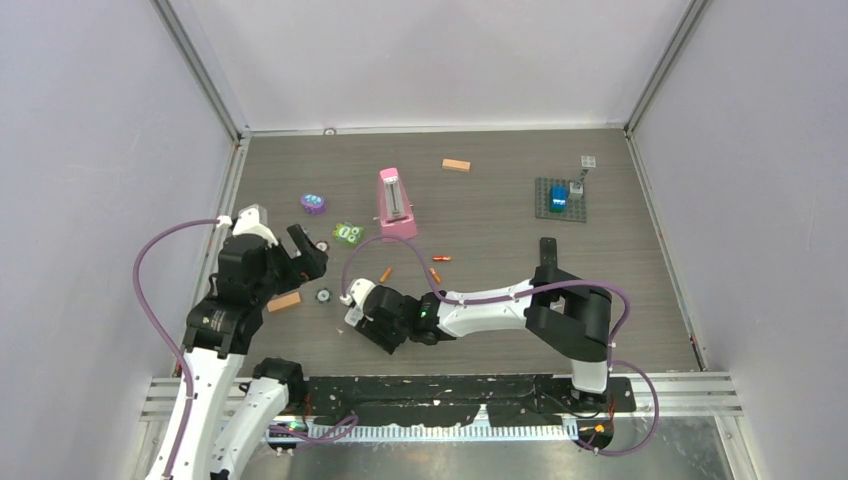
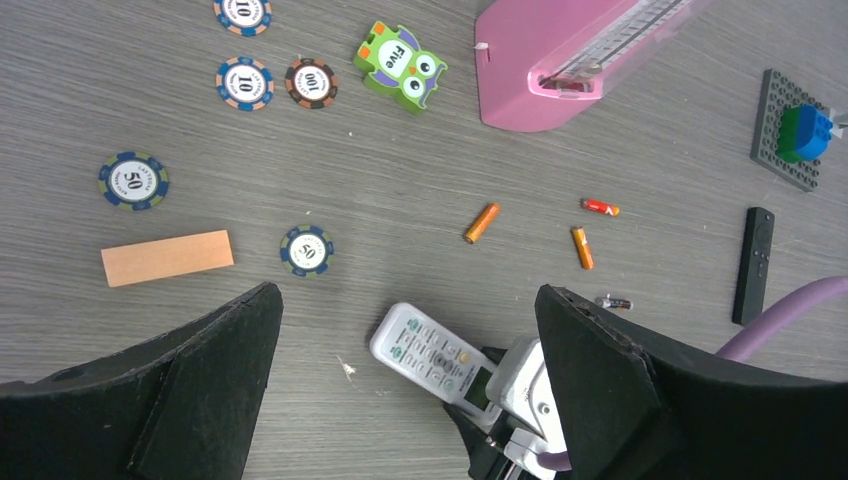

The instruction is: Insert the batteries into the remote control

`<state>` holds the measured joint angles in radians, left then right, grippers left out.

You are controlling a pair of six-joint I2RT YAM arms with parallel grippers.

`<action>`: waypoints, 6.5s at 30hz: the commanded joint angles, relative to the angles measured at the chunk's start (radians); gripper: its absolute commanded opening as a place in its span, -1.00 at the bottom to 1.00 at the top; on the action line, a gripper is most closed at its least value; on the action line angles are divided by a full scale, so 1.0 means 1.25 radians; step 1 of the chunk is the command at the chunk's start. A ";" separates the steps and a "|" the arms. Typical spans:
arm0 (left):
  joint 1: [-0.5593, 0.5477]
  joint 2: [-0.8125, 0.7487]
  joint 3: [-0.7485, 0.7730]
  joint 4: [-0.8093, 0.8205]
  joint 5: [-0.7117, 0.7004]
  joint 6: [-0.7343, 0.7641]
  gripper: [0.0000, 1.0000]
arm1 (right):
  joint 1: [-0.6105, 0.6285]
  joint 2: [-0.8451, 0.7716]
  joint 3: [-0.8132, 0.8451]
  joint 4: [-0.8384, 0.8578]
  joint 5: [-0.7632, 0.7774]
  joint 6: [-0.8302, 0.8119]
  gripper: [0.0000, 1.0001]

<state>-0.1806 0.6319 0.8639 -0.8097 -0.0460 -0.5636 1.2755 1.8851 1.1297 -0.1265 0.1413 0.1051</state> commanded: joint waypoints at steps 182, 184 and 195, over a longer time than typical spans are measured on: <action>-0.359 0.137 -0.099 0.994 0.632 -0.342 -1.00 | -0.204 -0.925 -0.287 0.264 -0.009 0.479 0.80; -0.359 0.144 -0.098 1.027 0.599 -0.397 -1.00 | -0.174 -0.915 -0.294 0.309 0.043 0.479 0.80; -0.359 0.148 -0.140 1.139 0.523 -0.590 -1.00 | -0.152 -0.782 -0.289 0.583 0.102 0.502 0.47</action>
<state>-0.6327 0.8169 0.6941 0.4774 0.6487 -1.1881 1.0790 0.8673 0.7601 0.3828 0.2039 0.6872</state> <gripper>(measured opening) 0.297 0.794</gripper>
